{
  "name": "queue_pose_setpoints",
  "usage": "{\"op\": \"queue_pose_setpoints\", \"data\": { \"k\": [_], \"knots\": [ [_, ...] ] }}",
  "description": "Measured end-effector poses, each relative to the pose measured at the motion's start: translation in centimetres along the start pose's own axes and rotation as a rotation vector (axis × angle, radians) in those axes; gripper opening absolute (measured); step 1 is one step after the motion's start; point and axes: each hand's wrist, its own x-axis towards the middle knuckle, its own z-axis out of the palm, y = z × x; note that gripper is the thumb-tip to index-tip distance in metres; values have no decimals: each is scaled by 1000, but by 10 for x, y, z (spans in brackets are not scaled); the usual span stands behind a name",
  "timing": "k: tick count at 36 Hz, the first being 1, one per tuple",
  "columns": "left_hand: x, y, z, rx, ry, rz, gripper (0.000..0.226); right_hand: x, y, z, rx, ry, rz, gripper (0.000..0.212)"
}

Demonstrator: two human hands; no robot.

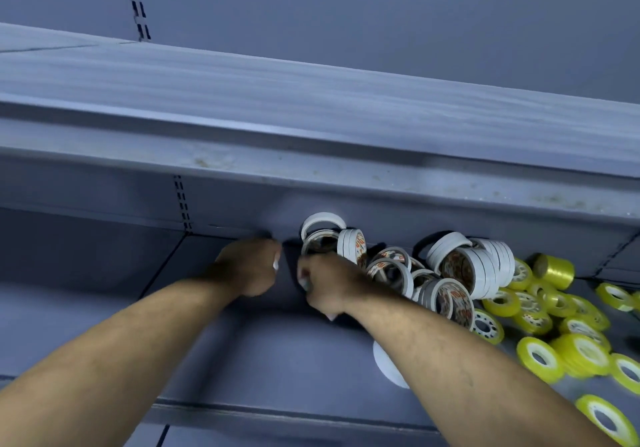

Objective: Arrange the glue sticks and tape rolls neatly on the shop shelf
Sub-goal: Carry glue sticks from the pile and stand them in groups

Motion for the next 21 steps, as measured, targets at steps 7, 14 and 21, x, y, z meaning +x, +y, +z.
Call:
{"op": "queue_pose_setpoints", "data": {
  "k": [7, 14, 21],
  "knots": [
    [-4, 6, -24, -523, 156, -60, 12, -15, -5, -15, 653, 142, 110, 26],
    [-26, 36, -34, -616, 161, -44, 12, -49, -2, -31, 478, 254, 166, 11],
    [-47, 75, -37, -700, 168, -105, 16, -84, 15, -36, 619, 446, 282, 27]
  ]
}}
